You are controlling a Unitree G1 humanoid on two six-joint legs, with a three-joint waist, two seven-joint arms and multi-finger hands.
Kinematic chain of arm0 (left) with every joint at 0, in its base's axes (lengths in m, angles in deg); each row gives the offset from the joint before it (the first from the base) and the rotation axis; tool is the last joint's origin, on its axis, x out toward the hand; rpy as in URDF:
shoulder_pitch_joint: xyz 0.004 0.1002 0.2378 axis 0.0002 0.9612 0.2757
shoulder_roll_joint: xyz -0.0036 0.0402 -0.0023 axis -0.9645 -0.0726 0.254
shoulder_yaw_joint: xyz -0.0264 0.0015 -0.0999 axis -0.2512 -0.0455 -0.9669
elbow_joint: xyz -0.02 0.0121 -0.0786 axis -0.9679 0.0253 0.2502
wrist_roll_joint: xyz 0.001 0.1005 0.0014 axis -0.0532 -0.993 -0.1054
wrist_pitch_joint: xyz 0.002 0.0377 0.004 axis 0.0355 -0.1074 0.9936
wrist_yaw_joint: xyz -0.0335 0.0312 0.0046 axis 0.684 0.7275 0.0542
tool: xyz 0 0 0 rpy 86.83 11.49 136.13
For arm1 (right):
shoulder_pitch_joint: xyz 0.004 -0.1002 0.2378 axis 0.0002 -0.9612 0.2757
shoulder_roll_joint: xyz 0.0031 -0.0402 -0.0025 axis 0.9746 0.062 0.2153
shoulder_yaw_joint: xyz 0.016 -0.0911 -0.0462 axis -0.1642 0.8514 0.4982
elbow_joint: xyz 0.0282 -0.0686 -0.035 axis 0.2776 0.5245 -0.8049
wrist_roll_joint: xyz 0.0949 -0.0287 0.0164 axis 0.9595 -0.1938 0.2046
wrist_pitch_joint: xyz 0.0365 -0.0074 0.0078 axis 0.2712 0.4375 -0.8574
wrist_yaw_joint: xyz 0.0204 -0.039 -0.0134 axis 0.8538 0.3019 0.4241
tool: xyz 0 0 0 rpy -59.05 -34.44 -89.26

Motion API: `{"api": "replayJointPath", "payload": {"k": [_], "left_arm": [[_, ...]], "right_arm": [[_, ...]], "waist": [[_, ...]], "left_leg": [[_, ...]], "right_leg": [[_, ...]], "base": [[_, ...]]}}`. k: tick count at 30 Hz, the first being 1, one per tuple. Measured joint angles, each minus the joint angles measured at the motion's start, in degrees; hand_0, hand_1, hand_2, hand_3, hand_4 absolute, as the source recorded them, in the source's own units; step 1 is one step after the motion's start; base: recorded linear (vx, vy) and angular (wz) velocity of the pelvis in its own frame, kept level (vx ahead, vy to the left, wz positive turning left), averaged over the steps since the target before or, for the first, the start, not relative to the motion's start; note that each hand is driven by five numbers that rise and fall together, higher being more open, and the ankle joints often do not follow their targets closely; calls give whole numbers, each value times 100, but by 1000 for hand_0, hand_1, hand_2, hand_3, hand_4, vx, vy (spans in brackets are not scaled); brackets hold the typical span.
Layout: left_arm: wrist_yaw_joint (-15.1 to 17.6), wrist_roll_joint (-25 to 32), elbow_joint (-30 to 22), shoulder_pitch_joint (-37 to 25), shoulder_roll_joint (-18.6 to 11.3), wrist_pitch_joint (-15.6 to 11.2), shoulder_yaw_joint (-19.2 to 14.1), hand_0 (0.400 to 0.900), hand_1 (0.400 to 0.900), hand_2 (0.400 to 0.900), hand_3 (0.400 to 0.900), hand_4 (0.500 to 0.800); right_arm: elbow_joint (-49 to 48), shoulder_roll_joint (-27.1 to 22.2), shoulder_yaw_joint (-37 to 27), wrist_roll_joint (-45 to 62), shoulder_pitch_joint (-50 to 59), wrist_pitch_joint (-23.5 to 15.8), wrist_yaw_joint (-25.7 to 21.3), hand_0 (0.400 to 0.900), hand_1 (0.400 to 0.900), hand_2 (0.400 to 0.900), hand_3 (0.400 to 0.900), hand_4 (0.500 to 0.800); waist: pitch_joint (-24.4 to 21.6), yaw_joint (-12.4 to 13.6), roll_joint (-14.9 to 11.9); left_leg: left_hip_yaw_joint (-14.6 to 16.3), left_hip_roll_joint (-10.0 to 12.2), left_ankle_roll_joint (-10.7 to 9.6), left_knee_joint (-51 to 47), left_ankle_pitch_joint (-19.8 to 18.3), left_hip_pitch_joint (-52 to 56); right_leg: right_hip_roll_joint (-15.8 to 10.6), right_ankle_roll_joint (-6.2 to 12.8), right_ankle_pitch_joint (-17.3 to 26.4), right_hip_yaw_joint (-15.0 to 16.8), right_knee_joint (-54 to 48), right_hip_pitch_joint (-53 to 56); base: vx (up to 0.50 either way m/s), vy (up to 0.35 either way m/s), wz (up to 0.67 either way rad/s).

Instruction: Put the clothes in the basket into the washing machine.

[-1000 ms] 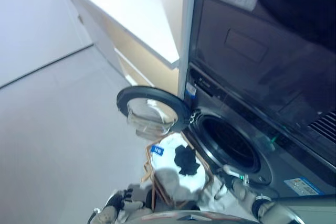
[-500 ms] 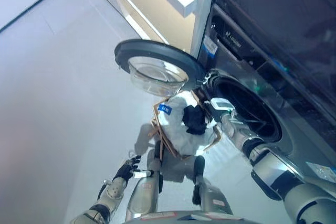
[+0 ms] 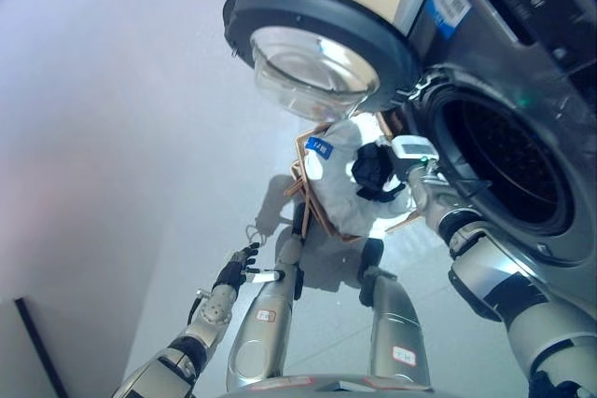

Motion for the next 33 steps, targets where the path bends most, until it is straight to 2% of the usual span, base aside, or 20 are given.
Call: {"api": "replayJointPath", "payload": {"k": [7,15,25,33], "left_arm": [[203,108,-268,-190,-24,-114,-5,900,900,900,900,800],[231,228,-548,-403,-36,-122,1,900,900,900,900,800],[275,422,-852,-567,-134,-191,-17,900,900,900,900,800],[338,513,-926,-607,-136,-296,-88,900,900,900,900,800]], "right_arm": [[97,-287,8,221,326,-5,-58,900,900,900,900,800],[366,-430,10,445,500,-6,-154,900,900,900,900,800],[288,-413,49,681,867,-9,-153,900,900,900,900,800],[483,-570,473,646,1278,44,-127,900,900,900,900,800]], "waist": [[179,4,85],[296,137,118],[504,118,93],[530,76,53]], "left_leg": [[-158,-140,-47,379,41,-640],[-232,-339,-98,833,38,-1382],[-302,-434,-117,1386,-47,-1949],[-314,-526,-122,1615,-22,-2416]], "right_leg": [[-153,-59,-126,-106,568,-629],[-447,-135,-409,-254,1324,-1345],[-536,-151,-514,-247,1767,-1783],[-653,-151,-564,-230,2091,-2257]], "base": [[-37,6,21],[9,10,17],[-9,-10,8],[-12,8,7]]}}
